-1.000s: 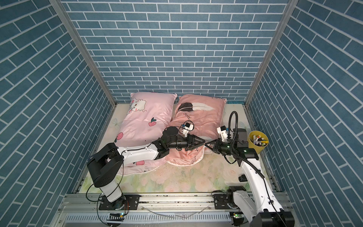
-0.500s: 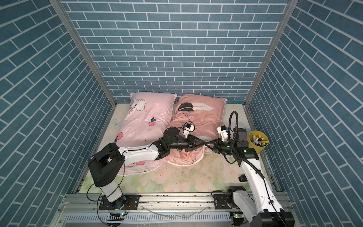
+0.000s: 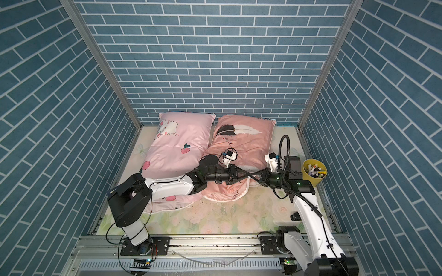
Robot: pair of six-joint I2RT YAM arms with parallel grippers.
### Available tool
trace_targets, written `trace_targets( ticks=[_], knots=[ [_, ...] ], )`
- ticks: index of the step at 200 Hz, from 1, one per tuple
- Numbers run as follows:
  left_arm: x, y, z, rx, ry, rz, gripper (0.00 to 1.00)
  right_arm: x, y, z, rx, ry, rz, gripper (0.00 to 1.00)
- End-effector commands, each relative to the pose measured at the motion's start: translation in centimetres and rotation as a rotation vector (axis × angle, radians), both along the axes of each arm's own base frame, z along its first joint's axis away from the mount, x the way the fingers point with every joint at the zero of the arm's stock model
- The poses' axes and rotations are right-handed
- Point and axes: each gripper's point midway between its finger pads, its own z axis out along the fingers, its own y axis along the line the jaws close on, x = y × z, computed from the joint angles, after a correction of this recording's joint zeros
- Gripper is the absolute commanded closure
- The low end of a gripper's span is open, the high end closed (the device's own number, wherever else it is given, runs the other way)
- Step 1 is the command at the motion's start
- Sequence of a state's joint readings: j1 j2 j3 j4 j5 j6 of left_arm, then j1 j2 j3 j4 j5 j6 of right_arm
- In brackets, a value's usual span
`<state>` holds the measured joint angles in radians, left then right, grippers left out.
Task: Zip up pillowcases
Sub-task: Zip the zipper on the pillowcase.
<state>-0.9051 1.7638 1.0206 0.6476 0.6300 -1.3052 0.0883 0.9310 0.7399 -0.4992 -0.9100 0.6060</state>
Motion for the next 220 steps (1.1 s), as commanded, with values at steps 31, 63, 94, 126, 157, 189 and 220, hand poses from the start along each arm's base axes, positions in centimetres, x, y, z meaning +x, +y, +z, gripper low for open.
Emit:
trace_targets(
  ticks=[31, 63, 94, 126, 157, 189, 220],
  knots=[
    [-0.6, -0.6, -1.1, 0.018, -0.005, -0.039, 0.88, 0.4, -0.3, 1.2, 0.003, -0.05, -0.029, 1.0],
    [-0.8, -0.8, -1.3, 0.013, -0.004, -0.048, 0.87, 0.6, -0.3, 1.3, 0.011, -0.051, -0.045, 1.0],
    [-0.7, -1.0, -1.1, 0.008, -0.007, -0.049, 0.85, 0.7, -0.2, 1.4, 0.026, -0.049, -0.044, 1.0],
    [-0.5, -1.0, -0.7, -0.022, -0.003, -0.036, 0.81, 0.2, -0.1, 1.3, 0.029, -0.044, -0.031, 1.0],
    [0.0, -0.8, 0.1, -0.087, 0.013, -0.009, 0.7, -0.1, 0.0, 1.2, 0.038, -0.033, -0.019, 1.0],
    [0.2, -0.9, 0.2, -0.092, 0.013, -0.005, 0.68, -0.3, 0.1, 0.9, 0.045, -0.025, -0.013, 1.0],
    [0.2, -0.8, 0.5, -0.108, 0.012, -0.001, 0.71, -0.3, 0.1, 0.4, 0.04, -0.01, -0.017, 1.0]
  ],
)
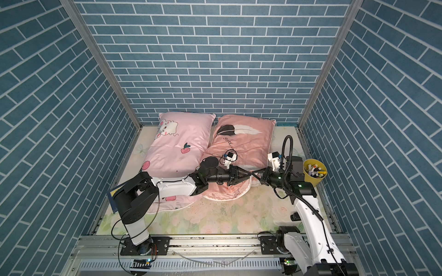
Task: Zip up pillowcases
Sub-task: Zip the zipper on the pillowcase.
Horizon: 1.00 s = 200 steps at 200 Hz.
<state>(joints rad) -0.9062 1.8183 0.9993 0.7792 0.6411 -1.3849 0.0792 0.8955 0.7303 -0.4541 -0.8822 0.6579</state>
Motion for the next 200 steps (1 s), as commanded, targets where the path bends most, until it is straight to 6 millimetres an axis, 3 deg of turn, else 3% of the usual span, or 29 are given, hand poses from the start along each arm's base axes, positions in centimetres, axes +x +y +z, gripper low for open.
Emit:
trace_targets(
  ticks=[1, 34, 200],
  knots=[
    [0.03, -0.28, 1.23, -0.057, -0.034, 0.003, 0.71, -0.83, 0.54, -0.34, 0.032, 0.019, 0.035, 1.0],
    [-0.03, -0.13, 1.32, -0.059, -0.034, 0.006, 0.8, -0.72, 0.4, -1.0, 0.021, 0.045, 0.024, 1.0],
    [-0.34, -0.65, 0.86, -0.068, -0.02, -0.012, 0.92, -0.29, 0.34, -0.92, 0.024, 0.035, 0.01, 1.0]
  ],
)
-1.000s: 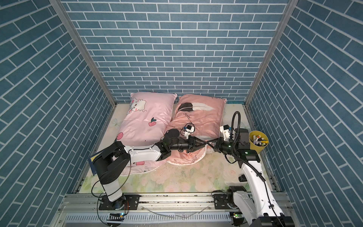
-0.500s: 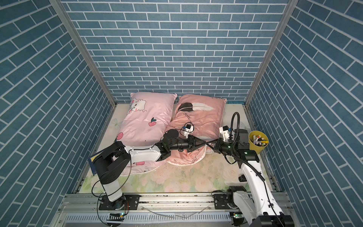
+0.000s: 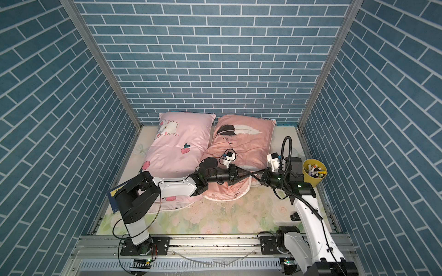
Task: Zip up pillowcases
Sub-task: Zip the zipper on the pillowcase.
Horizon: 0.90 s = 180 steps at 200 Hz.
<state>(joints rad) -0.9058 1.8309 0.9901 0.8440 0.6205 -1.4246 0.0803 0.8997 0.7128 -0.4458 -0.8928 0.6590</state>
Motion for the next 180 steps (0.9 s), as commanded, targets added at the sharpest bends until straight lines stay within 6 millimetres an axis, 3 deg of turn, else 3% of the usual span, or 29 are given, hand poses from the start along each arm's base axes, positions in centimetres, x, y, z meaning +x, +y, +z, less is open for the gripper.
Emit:
trace_targets(
  ticks=[1, 65, 134, 180],
  knots=[
    [-0.77, -0.6, 0.51, -0.032, -0.033, -0.035, 0.92, -0.13, 0.2, -0.39, 0.017, 0.021, 0.001, 1.0],
    [-0.82, -0.87, 0.55, -0.034, -0.032, -0.045, 0.94, 0.1, 0.34, -0.31, 0.031, 0.022, 0.004, 1.0],
    [-0.83, -1.32, 0.75, -0.047, -0.031, -0.056, 0.85, 0.14, 0.43, -0.4, 0.038, 0.029, 0.009, 1.0],
    [-0.88, -1.28, 0.88, -0.049, -0.032, -0.057, 0.93, 0.24, 0.4, -0.46, 0.034, 0.031, 0.006, 1.0]
  ],
)
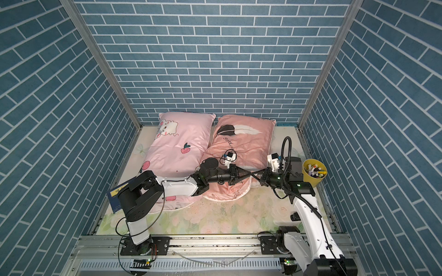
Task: Zip up pillowcases
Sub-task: Zip the zipper on the pillowcase.
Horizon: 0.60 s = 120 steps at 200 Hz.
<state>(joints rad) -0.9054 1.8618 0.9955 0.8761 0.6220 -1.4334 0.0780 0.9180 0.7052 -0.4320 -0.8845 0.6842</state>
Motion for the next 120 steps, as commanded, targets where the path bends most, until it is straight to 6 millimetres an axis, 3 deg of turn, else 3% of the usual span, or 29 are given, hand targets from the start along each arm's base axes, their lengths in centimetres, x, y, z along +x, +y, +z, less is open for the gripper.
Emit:
trace_targets(
  ticks=[1, 28, 120],
  knots=[
    [-1.1, -1.0, 1.5, -0.043, -0.038, -0.056, 0.93, -0.1, 0.5, 0.2, 0.031, -0.003, 0.026, 1.0],
    [-1.2, -0.9, 1.4, -0.041, -0.038, -0.058, 1.0, -0.1, 0.5, 0.3, 0.025, -0.006, 0.024, 1.0],
    [-1.7, 0.1, -1.4, 0.073, -0.039, -0.049, 1.0, -0.4, -0.5, 2.0, -0.026, -0.056, -0.024, 1.0]
  ],
)
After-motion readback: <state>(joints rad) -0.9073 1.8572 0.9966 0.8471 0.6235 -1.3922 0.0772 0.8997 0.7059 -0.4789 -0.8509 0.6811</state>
